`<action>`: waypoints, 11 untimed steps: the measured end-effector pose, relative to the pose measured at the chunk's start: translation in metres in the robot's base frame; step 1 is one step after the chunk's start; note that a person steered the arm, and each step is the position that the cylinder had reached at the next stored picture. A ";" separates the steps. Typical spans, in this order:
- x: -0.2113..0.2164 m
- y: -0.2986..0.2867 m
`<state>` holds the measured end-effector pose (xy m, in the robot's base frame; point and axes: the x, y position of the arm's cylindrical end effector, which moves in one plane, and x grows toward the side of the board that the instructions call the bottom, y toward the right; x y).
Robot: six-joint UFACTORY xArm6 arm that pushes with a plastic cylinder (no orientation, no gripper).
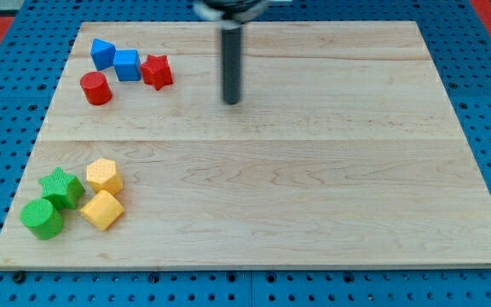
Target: Move the red blocks diagonally at the right side of the blue blocks
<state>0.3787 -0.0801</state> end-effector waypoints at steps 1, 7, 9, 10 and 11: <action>0.012 -0.161; -0.103 0.015; -0.097 0.075; -0.125 0.064; -0.140 0.175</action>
